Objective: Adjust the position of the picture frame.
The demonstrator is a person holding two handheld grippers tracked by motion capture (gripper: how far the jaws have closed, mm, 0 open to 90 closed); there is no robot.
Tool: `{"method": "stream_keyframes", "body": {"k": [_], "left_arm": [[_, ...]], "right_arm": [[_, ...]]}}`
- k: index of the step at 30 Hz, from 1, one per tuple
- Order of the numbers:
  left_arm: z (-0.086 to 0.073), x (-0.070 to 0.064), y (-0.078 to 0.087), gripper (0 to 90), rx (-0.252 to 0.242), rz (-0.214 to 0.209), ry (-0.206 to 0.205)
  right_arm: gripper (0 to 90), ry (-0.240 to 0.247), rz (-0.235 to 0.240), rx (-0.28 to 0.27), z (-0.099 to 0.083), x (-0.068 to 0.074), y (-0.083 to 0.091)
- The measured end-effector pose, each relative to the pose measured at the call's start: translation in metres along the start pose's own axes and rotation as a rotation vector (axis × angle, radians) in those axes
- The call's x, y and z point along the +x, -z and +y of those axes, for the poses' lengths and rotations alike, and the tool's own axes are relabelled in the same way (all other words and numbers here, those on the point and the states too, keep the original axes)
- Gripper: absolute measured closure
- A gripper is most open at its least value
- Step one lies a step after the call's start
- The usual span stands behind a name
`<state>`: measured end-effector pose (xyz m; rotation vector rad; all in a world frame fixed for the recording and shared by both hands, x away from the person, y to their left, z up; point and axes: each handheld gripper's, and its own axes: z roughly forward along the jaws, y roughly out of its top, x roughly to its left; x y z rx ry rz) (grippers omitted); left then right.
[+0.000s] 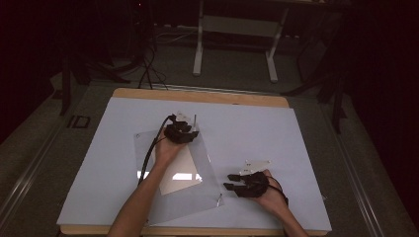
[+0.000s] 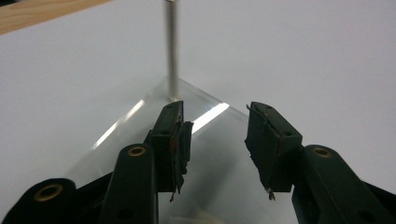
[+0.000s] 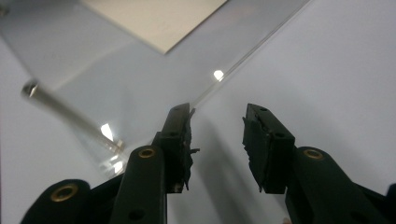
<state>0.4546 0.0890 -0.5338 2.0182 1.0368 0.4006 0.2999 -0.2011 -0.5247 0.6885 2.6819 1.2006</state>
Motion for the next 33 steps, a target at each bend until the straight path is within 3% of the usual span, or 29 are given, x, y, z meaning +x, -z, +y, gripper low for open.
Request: {"method": "stream_keyframes", "body": {"k": [3,10,14,16,20,24,28,30,33], "left_arm": [[0.007,0.002,-0.008,56.9,0.014,0.036,-0.002],[0.025,0.011,-0.02,63.0,0.006,0.06,0.023],[0.03,0.013,-0.027,76.3,0.056,0.068,0.003],[0.029,0.012,-0.028,83.6,0.05,0.057,-0.008],[0.029,0.013,-0.029,80.8,0.042,0.065,-0.015],[0.028,0.016,-0.033,71.0,0.02,0.052,0.034],[0.031,0.015,-0.036,75.1,0.038,0.055,0.024],[0.035,0.008,-0.037,84.1,0.069,0.089,-0.028],[0.034,0.009,-0.036,84.4,0.065,0.09,-0.021]], "right_arm": [[61.4,0.012,0.023,0.004,-0.004,0.006,0.002],[61.0,0.039,0.05,-0.006,-0.008,0.015,0.006],[61.1,0.06,0.092,-0.006,-0.008,0.018,0.006],[60.9,0.073,0.105,-0.002,-0.009,0.02,0.005],[61.8,0.089,0.126,-0.002,-0.009,0.024,0.003],[62.3,0.095,0.108,0.006,-0.007,0.025,0.002],[62.0,0.108,0.113,0.01,-0.008,0.026,0.003],[62.5,0.131,0.128,0.02,-0.009,0.027,0.003],[63.2,0.168,0.192,0.012,-0.007,0.035,0.0]]}}
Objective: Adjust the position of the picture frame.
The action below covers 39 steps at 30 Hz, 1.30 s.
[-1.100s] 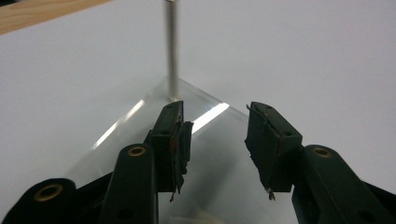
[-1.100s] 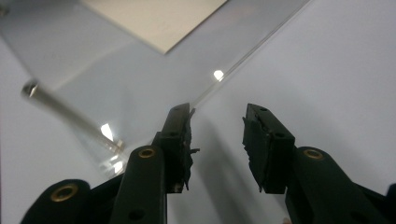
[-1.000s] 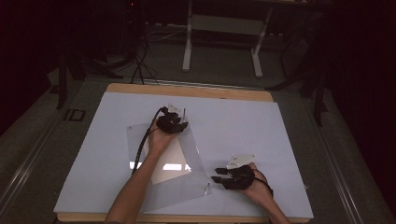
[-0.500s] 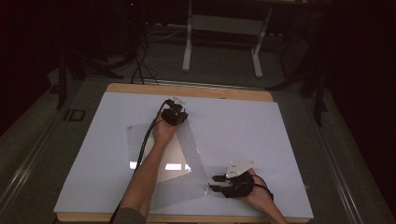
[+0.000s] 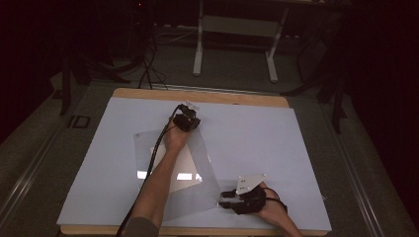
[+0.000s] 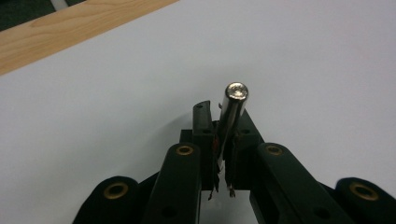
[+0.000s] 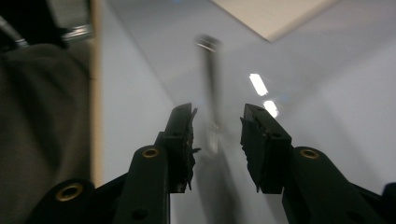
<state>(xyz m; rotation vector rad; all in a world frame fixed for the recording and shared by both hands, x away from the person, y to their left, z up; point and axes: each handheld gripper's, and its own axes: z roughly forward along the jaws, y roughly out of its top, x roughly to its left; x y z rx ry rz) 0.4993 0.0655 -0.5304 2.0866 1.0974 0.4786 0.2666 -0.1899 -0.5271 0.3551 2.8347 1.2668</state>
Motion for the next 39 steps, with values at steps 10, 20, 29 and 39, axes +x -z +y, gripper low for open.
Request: {"method": "stream_keyframes", "body": {"k": [10,20,29,39], "left_arm": [[0.0,0.001,0.0,84.0,0.0,-0.009,-0.017],[0.006,0.002,0.005,84.6,0.038,0.074,-0.048],[0.002,0.037,0.041,84.7,0.069,-0.008,-0.03],[-0.016,0.063,0.079,85.3,0.073,-0.031,0.039]], "right_arm": [[83.9,0.013,-0.109,-0.031,0.009,0.011,-0.024],[83.1,-0.154,-0.147,-0.079,0.006,0.006,-0.018],[81.6,-0.313,-0.258,-0.189,0.0,-0.025,0.024],[81.4,-0.379,-0.329,-0.188,0.014,-0.076,0.048]]}}
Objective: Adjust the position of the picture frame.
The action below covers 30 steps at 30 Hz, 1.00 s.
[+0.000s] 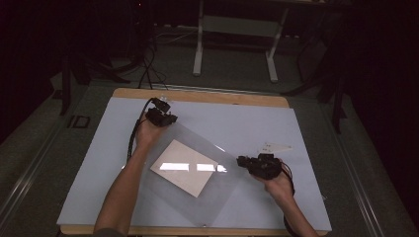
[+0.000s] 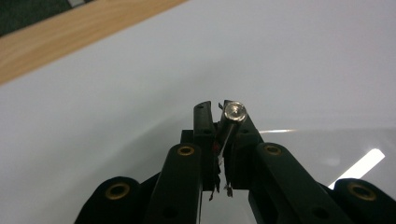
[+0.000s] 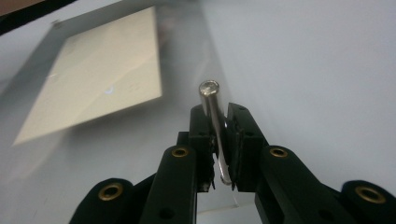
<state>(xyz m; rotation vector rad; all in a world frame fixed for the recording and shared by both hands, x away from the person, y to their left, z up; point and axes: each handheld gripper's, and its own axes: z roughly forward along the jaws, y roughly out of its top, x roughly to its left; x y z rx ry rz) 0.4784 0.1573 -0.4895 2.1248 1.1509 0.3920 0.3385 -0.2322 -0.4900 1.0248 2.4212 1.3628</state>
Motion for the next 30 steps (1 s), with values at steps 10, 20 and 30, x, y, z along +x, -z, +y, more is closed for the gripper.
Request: {"method": "stream_keyframes", "body": {"k": [10,20,30], "left_arm": [[-0.015,0.017,0.018,85.3,0.031,0.008,0.042],[-0.022,0.021,0.027,85.1,0.04,0.001,0.071],[-0.025,0.021,0.02,84.8,0.064,0.015,0.095]], "right_arm": [[81.5,0.024,-0.028,0.052,0.039,-0.038,-0.024],[81.4,0.003,-0.055,0.078,0.068,-0.067,-0.042],[81.5,-0.019,-0.081,0.131,0.075,-0.085,-0.061]]}}
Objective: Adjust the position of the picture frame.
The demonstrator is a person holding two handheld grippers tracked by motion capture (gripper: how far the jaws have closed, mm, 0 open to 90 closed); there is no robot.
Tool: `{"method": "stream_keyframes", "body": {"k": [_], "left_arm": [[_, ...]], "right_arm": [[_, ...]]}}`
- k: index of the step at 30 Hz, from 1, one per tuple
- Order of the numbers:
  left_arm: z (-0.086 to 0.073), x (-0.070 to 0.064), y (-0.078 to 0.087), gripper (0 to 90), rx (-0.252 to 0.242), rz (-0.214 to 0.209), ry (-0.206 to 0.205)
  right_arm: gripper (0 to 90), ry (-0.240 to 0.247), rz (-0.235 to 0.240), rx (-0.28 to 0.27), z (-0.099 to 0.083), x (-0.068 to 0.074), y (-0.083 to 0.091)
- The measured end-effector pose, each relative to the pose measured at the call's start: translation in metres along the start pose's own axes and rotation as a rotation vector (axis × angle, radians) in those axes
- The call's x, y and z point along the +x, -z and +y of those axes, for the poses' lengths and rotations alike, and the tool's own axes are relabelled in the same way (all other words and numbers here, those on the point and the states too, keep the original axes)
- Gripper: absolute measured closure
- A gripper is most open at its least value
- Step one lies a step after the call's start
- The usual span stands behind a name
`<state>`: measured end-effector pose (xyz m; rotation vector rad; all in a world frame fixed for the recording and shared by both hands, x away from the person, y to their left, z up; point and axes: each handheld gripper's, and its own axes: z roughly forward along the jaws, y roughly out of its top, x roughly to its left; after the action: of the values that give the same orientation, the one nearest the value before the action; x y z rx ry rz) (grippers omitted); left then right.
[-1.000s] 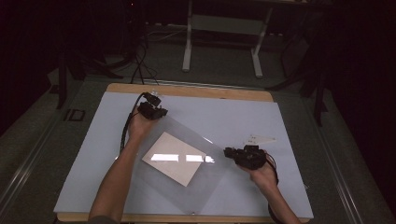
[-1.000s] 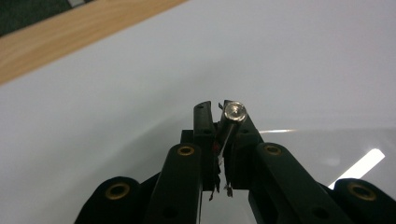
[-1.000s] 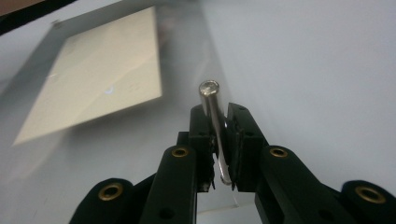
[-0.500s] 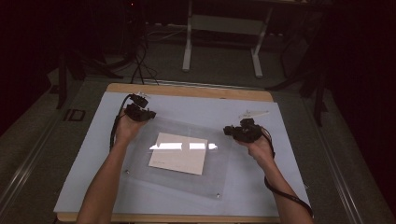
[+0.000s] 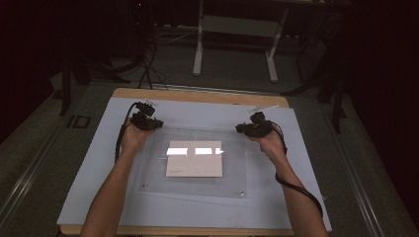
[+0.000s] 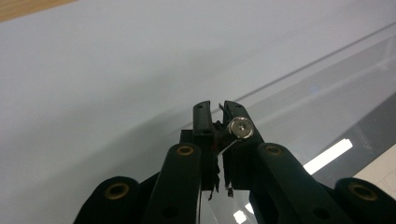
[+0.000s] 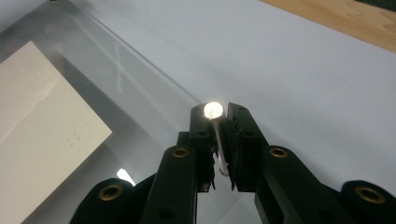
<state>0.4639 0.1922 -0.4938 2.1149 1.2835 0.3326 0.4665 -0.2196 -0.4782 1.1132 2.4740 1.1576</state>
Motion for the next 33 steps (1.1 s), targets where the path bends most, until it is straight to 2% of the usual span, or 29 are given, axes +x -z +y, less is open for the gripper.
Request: {"method": "stream_keyframes", "body": {"k": [4,8,10,11,12,13,15,18,27,31,33], "left_arm": [[0.0,-0.003,-0.007,84.6,0.016,0.005,-0.002],[-0.005,-0.008,-0.021,84.6,0.059,0.02,-0.001],[-0.007,-0.008,-0.023,84.3,0.05,0.019,0.015],[-0.008,-0.009,-0.022,84.2,0.05,0.025,0.014],[-0.008,-0.009,-0.022,84.1,0.05,0.028,0.007],[-0.008,-0.01,-0.023,84.3,0.049,0.031,0.007],[-0.008,-0.01,-0.023,84.3,0.049,0.035,0.011],[-0.009,-0.01,-0.023,84.0,0.039,0.04,0.015],[-0.012,-0.01,-0.023,83.9,0.021,0.037,0.007],[-0.016,-0.011,-0.023,83.8,-0.015,0.046,0.01],[-0.019,-0.011,-0.023,83.2,-0.037,0.042,0.027]], "right_arm": [[81.5,-0.023,-0.009,0.011,-0.002,-0.009,-0.008],[81.7,-0.061,-0.035,0.037,-0.01,-0.018,-0.021],[82.5,-0.089,-0.038,0.051,-0.018,-0.021,-0.03],[82.0,-0.098,-0.048,0.045,-0.022,-0.021,-0.034],[81.5,-0.123,-0.035,0.022,-0.024,-0.023,-0.034],[81.6,-0.127,-0.033,0.013,-0.026,-0.022,-0.034],[82.2,-0.103,-0.054,0.023,-0.025,-0.02,-0.034],[82.5,-0.092,-0.067,0.03,-0.024,-0.019,-0.035],[81.9,-0.112,-0.069,0.003,-0.028,-0.018,-0.037],[81.8,-0.111,-0.073,-0.003,-0.028,-0.018,-0.037],[81.7,-0.117,-0.07,-0.015,-0.03,-0.018,-0.037]]}}
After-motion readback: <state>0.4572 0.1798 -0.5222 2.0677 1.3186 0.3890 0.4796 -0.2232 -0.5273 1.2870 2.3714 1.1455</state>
